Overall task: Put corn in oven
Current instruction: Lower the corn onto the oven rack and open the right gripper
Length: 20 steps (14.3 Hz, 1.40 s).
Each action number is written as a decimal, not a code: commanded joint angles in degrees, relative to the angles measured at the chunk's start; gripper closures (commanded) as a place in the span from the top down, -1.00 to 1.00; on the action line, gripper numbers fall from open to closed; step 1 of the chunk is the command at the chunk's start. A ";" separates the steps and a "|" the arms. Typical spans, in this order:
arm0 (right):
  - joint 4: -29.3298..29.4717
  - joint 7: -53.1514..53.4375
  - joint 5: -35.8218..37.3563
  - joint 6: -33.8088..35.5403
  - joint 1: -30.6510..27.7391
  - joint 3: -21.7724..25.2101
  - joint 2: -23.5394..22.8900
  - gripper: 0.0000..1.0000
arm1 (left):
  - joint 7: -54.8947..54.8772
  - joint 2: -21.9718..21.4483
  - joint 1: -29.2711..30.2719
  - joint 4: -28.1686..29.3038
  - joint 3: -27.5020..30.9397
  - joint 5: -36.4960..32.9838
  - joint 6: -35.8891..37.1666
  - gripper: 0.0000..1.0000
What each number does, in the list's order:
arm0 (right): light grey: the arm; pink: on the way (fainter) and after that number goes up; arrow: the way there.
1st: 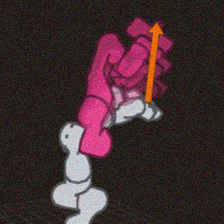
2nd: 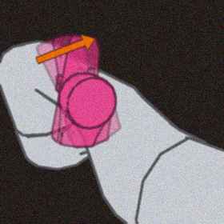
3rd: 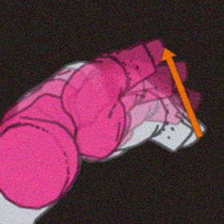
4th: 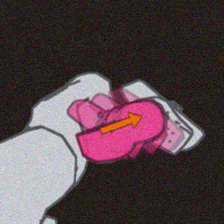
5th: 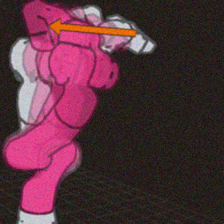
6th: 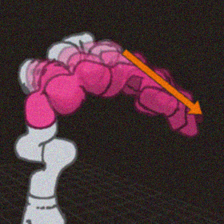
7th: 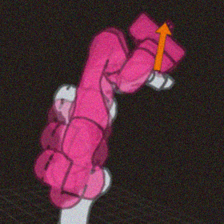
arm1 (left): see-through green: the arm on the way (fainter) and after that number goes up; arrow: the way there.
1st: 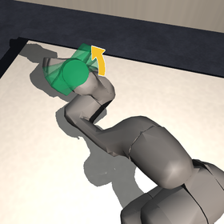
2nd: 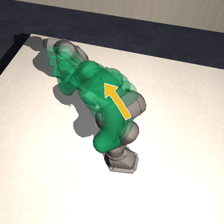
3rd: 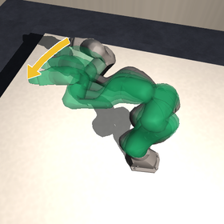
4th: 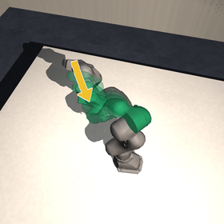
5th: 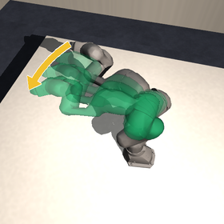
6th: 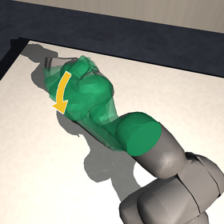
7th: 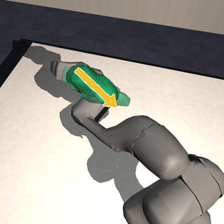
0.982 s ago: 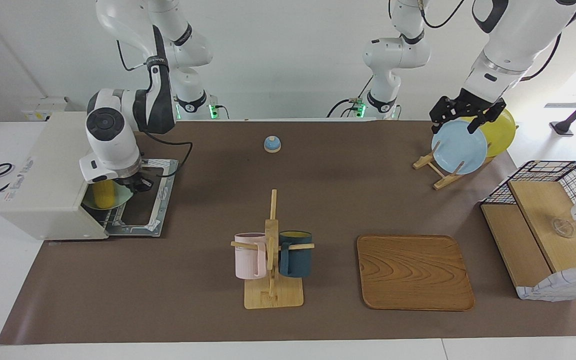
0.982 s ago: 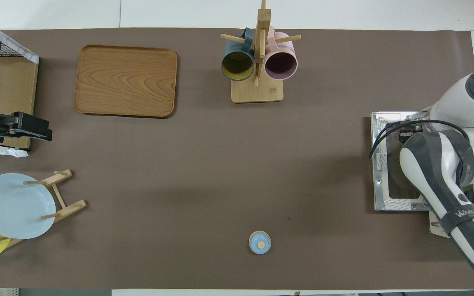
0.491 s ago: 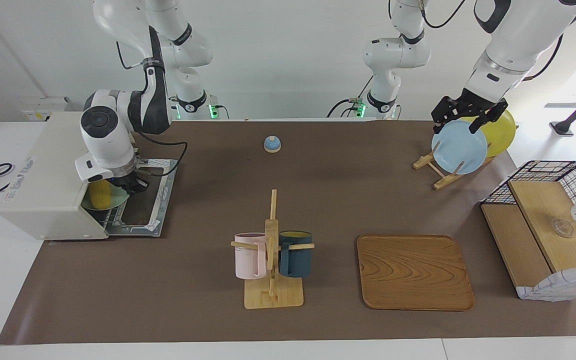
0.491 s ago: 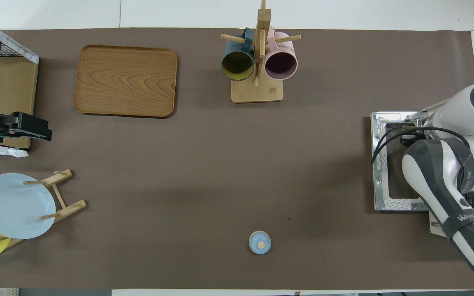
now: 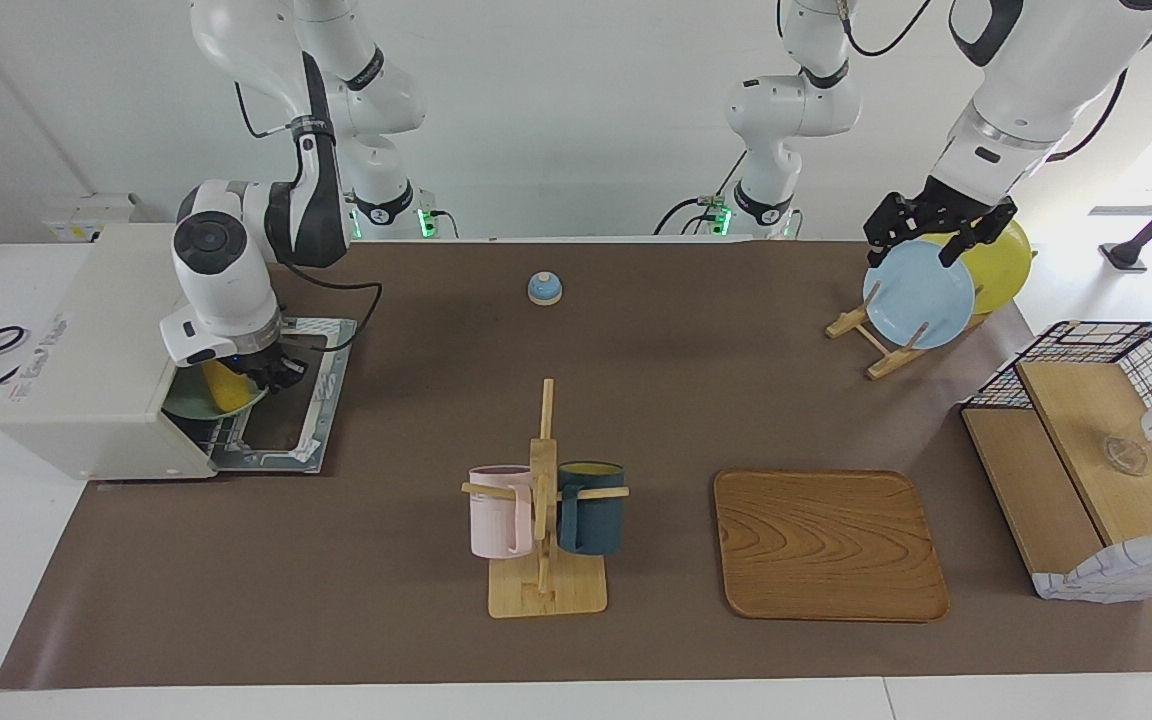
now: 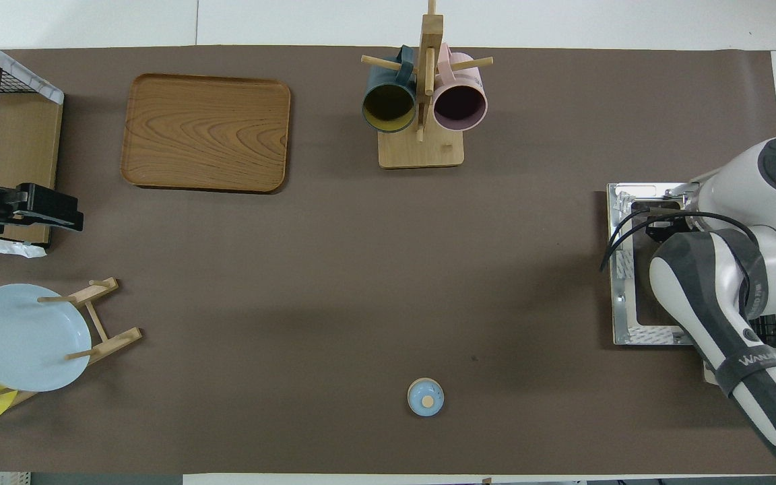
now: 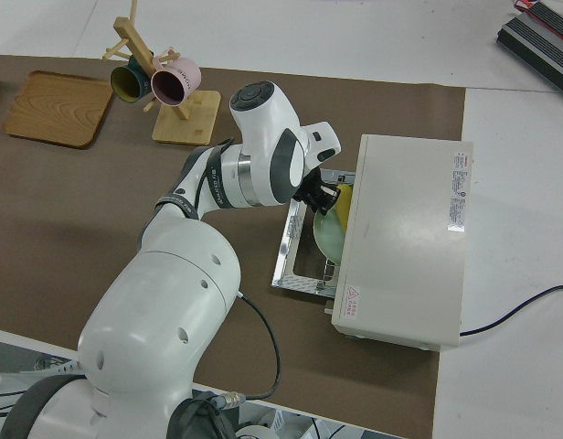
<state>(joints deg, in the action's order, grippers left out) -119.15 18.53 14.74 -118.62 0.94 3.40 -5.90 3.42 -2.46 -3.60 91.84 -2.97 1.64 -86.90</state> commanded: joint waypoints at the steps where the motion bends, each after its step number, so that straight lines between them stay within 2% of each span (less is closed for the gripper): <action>1: 3.65 -1.12 0.02 4.96 1.43 -0.41 0.19 -0.53 | -0.52 -1.23 0.78 1.50 -0.72 -1.03 -0.46 1.00; 4: 6.99 1.15 -1.46 9.27 4.07 -0.41 -0.25 -0.52 | -0.52 -1.32 0.78 1.76 -0.72 -1.03 -0.38 1.00; 5: 6.74 3.08 -3.12 9.28 4.59 -0.41 -0.25 -0.60 | -0.52 -1.32 0.78 1.85 -0.72 -1.03 -0.20 1.00; 7: 5.17 5.29 -7.08 8.85 5.82 -0.41 0.36 -1.00 | -0.70 -1.32 0.78 1.77 -0.72 -1.03 -0.20 1.00; 8: 2.89 6.08 -8.40 7.45 5.92 -0.41 0.71 -1.00 | -0.61 -1.32 0.70 1.77 -0.72 -1.03 -0.20 1.00; 10: -3.25 6.35 -9.81 -0.08 5.92 -0.41 1.77 -1.00 | -0.61 -1.32 0.69 1.77 -0.72 -1.03 -0.20 1.00; 12: -6.87 6.61 -9.82 -6.42 6.01 -0.41 1.16 -1.00 | -0.43 -1.32 0.69 1.68 -0.63 -1.03 -0.11 1.00; 14: -7.24 6.79 -9.82 -8.90 6.09 -0.41 -1.03 -1.00 | -0.43 -1.32 0.69 1.68 -0.63 -1.03 -0.02 1.00; 18: -8.02 6.70 -9.91 -9.52 6.71 -0.41 -1.04 -1.00 | -0.43 -1.32 0.69 1.59 -0.55 -1.03 0.06 1.00; 20: -9.95 6.61 -9.91 -12.15 6.62 -0.41 -0.78 -1.00 | -0.43 -1.32 0.69 1.68 -0.55 -1.03 0.06 1.00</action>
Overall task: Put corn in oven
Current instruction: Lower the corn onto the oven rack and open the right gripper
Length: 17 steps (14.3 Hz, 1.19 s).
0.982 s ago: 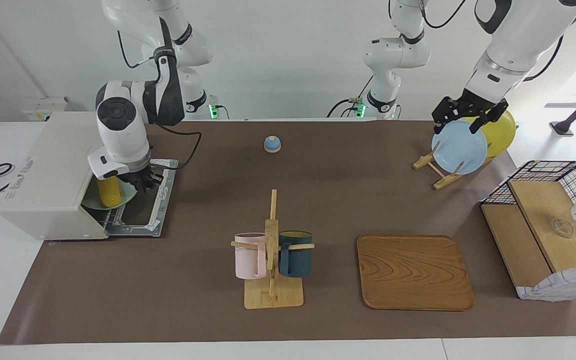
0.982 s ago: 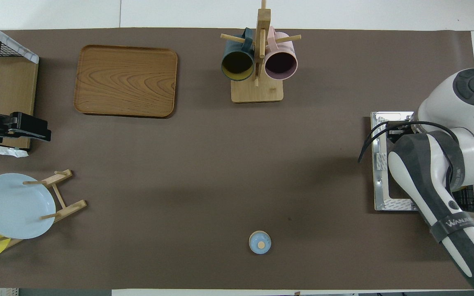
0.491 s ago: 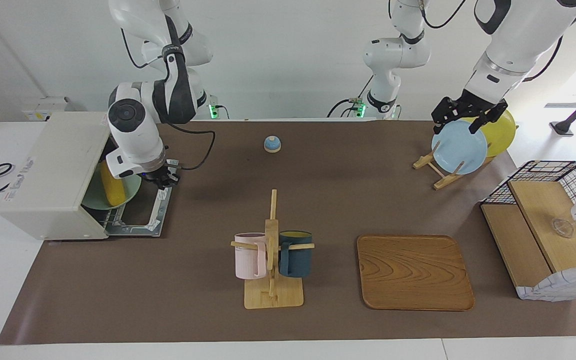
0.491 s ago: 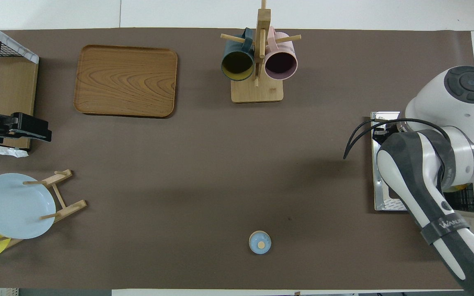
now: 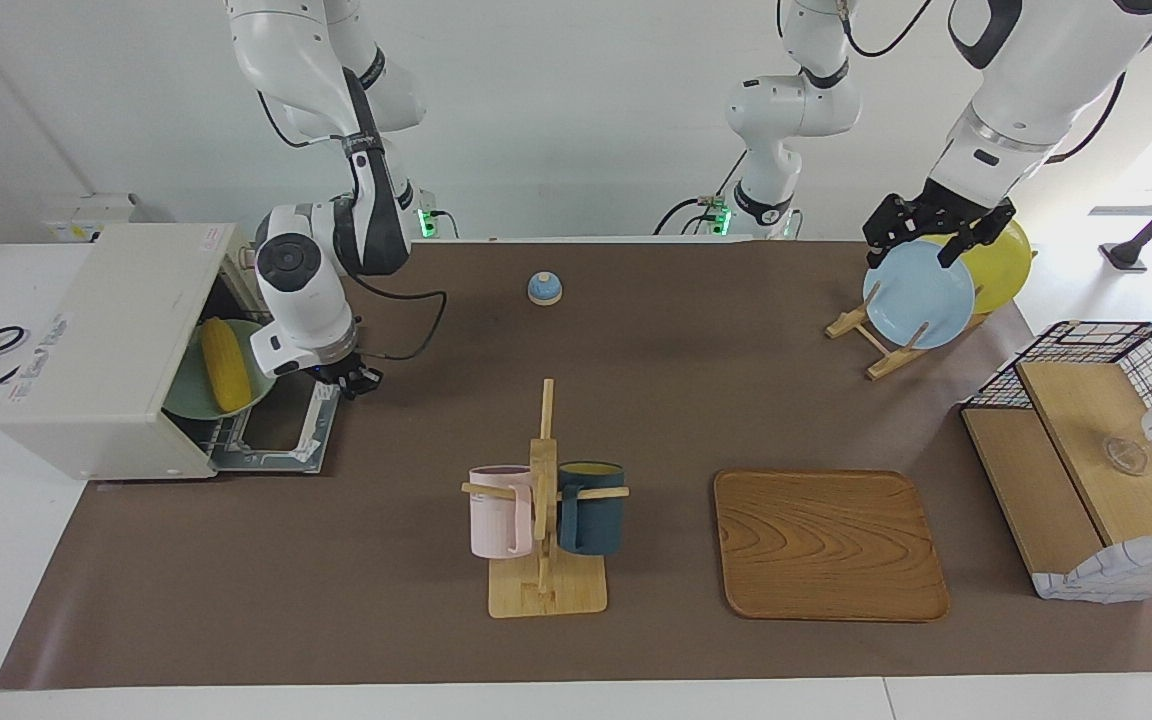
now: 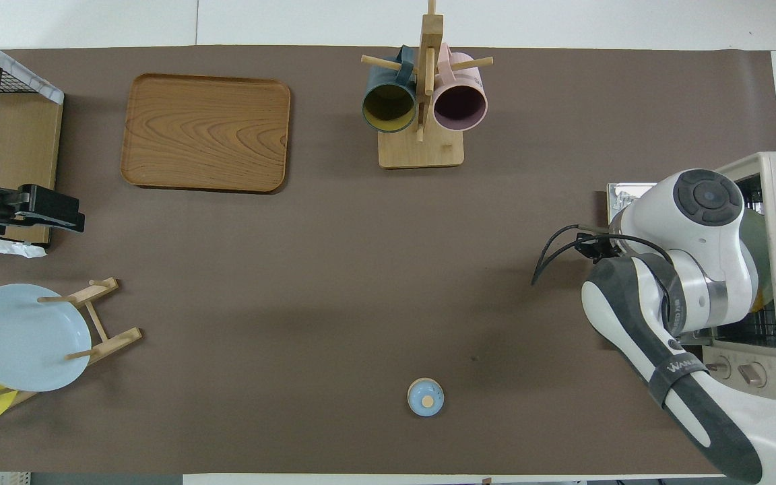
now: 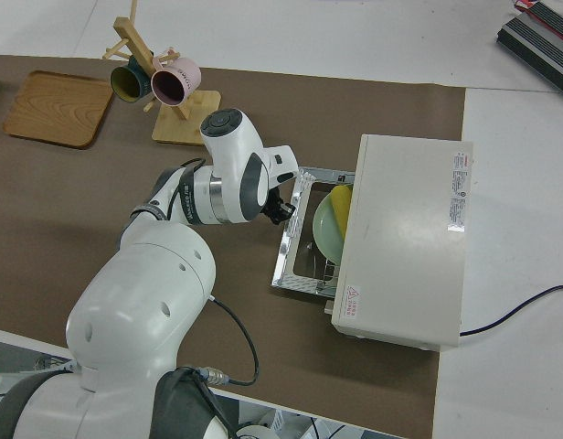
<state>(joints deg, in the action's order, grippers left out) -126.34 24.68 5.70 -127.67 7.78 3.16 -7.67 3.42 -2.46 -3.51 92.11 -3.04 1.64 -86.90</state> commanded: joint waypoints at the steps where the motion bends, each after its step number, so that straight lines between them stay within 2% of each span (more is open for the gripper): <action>1: -3.29 0.37 -0.86 -3.63 -0.22 -0.18 0.90 -1.00 | -0.43 -1.32 0.61 1.41 -0.47 -1.03 0.06 1.00; 8: -3.30 0.01 2.11 -2.76 -0.48 0.00 0.73 -1.00 | -0.43 -1.32 0.61 1.41 -0.47 -1.03 0.06 1.00; 13: -0.84 0.01 8.70 2.59 -0.75 0.09 0.90 -1.00 | -0.43 -1.32 0.61 1.41 -0.47 -1.03 0.06 1.00; 17: 5.91 -0.51 13.90 11.19 -0.66 0.00 0.81 -1.00 | -0.43 -1.32 0.61 1.32 -0.47 -1.03 0.06 1.00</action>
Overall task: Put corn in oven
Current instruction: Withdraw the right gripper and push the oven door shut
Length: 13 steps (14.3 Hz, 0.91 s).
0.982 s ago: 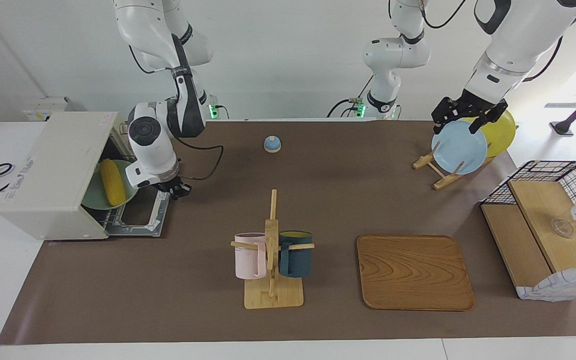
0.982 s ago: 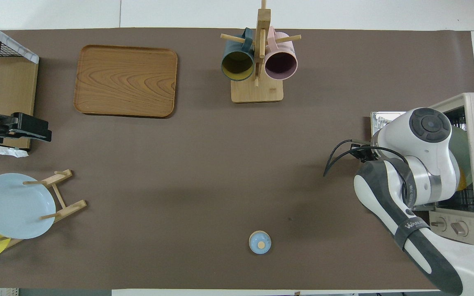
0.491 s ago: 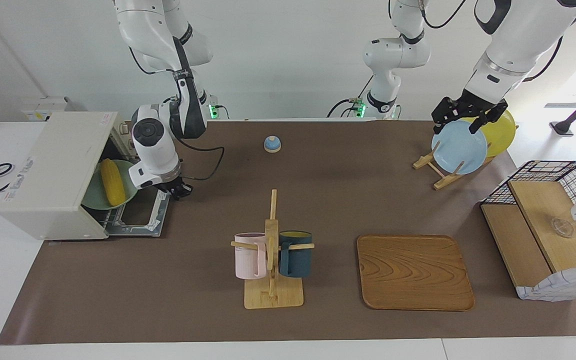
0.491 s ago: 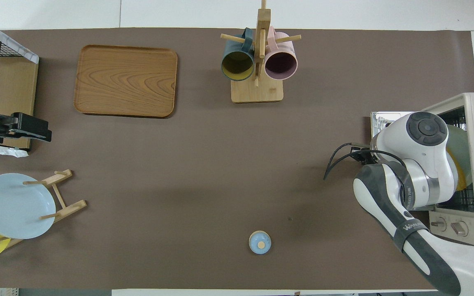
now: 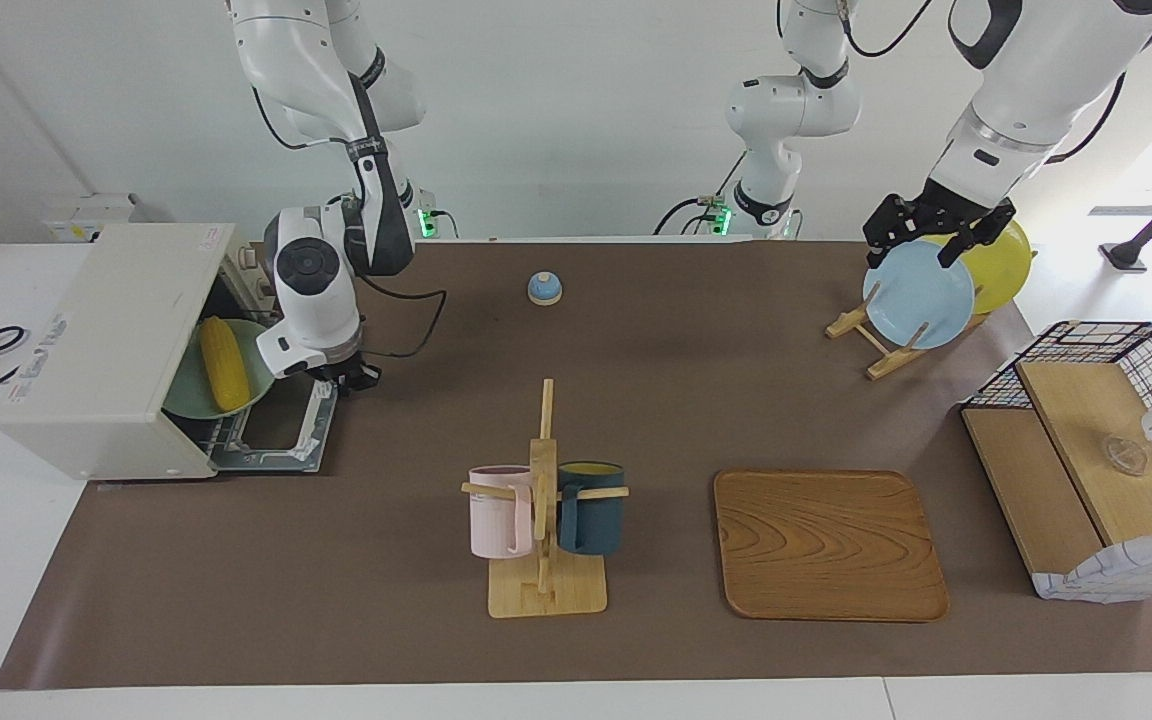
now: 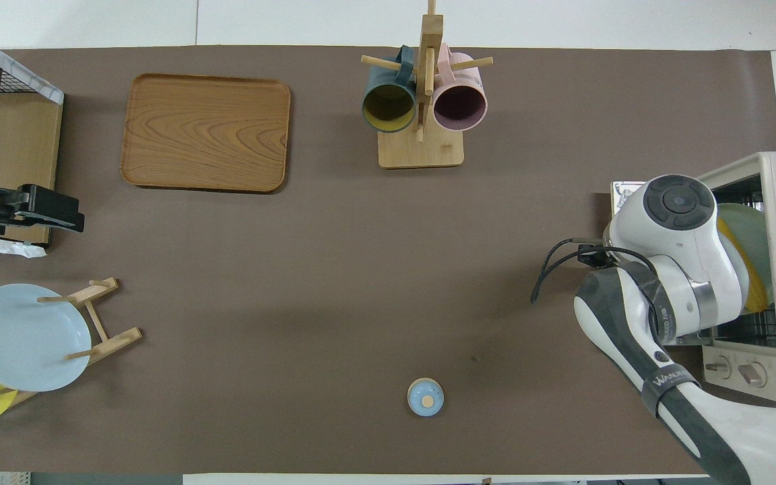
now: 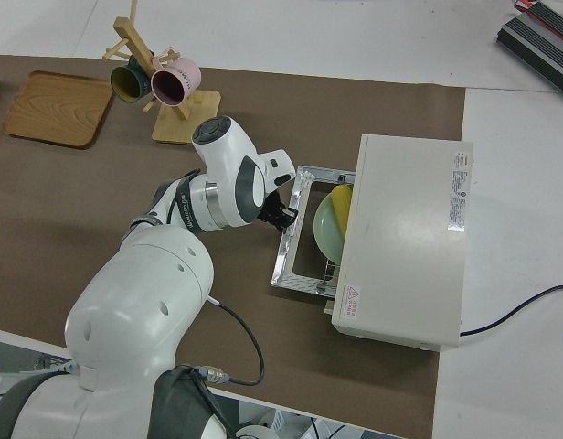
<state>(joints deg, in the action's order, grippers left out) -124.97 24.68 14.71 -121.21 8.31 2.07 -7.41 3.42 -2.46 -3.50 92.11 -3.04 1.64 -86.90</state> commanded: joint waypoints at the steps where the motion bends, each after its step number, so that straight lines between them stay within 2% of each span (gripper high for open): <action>1: 6.65 -1.73 5.15 7.28 -1.28 1.01 0.56 -1.00 | -0.43 -1.32 0.60 1.40 -0.47 -1.03 0.06 1.00; 3: 8.68 -6.03 5.06 10.10 -1.63 1.53 1.60 -1.00 | -0.43 -1.32 0.60 1.40 -0.47 -1.03 0.06 1.00; 10: 8.60 -18.16 4.01 14.42 -8.65 1.54 7.84 -1.00 | -0.43 -1.32 0.60 1.40 -0.47 -1.03 0.06 1.00; 13: 8.69 -19.06 4.01 15.21 -10.16 1.54 8.82 -1.00 | -0.43 -1.32 0.60 1.40 -0.47 -1.03 0.06 1.00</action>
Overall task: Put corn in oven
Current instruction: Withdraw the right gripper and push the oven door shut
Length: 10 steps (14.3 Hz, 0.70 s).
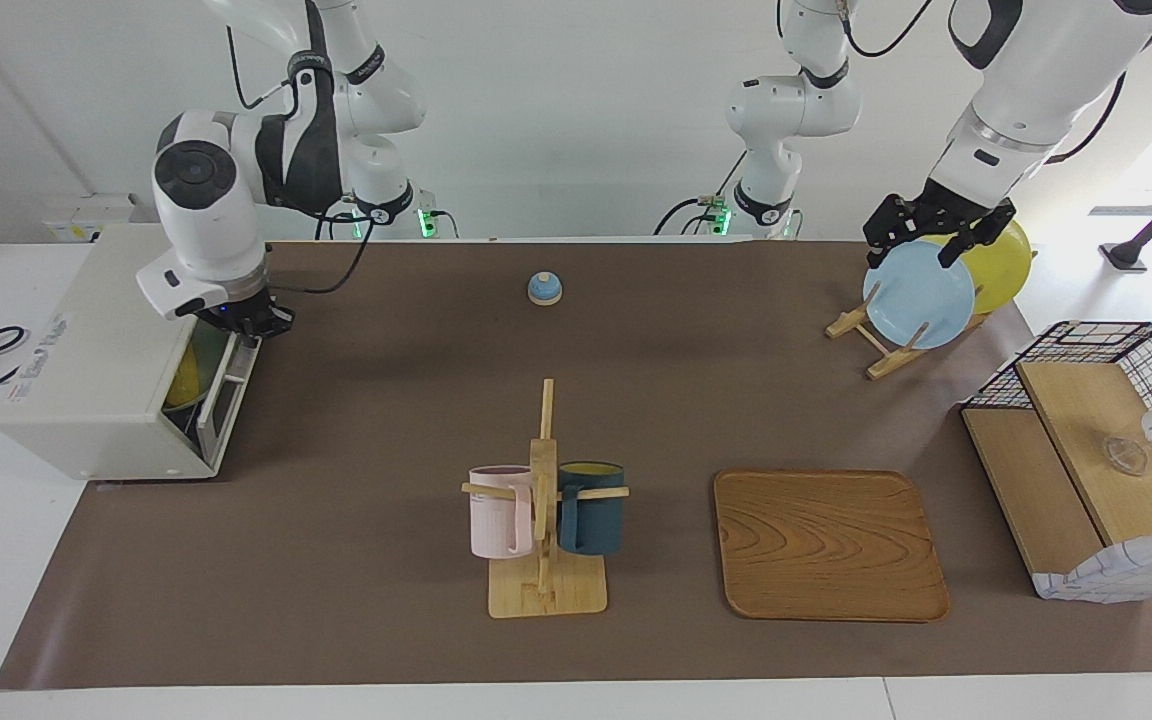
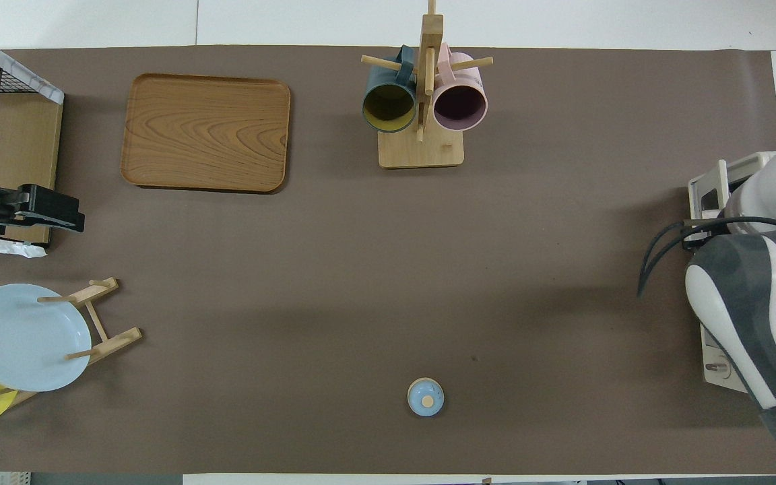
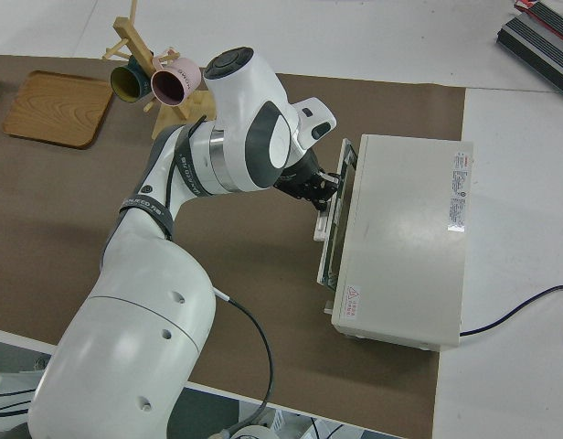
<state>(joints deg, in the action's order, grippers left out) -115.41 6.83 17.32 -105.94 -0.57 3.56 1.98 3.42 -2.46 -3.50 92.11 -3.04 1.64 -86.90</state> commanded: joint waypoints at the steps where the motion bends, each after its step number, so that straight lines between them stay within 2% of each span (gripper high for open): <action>1: -0.08 -1.20 1.22 0.72 -1.28 0.05 -0.58 -1.00 | -0.43 -1.32 0.60 1.40 -0.47 -1.03 0.06 1.00; 3: 5.34 -1.29 -2.19 6.15 -1.11 0.05 -0.92 -1.00 | -0.43 -1.32 0.60 1.40 -0.47 -1.03 0.06 1.00; 6: 15.45 -1.38 -2.73 16.09 -0.32 -0.57 -2.33 -1.00 | -0.43 -1.32 0.60 1.40 -0.47 -1.03 0.06 1.00; 10: 20.83 -1.99 -8.87 21.37 -0.05 -0.57 -1.81 -1.00 | -0.43 -1.32 0.60 1.40 -0.47 -1.03 0.06 1.00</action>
<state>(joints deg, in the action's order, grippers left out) -98.26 6.25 12.05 -87.39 -0.27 2.98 1.52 3.42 -2.46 -3.50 92.11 -3.04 1.64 -86.90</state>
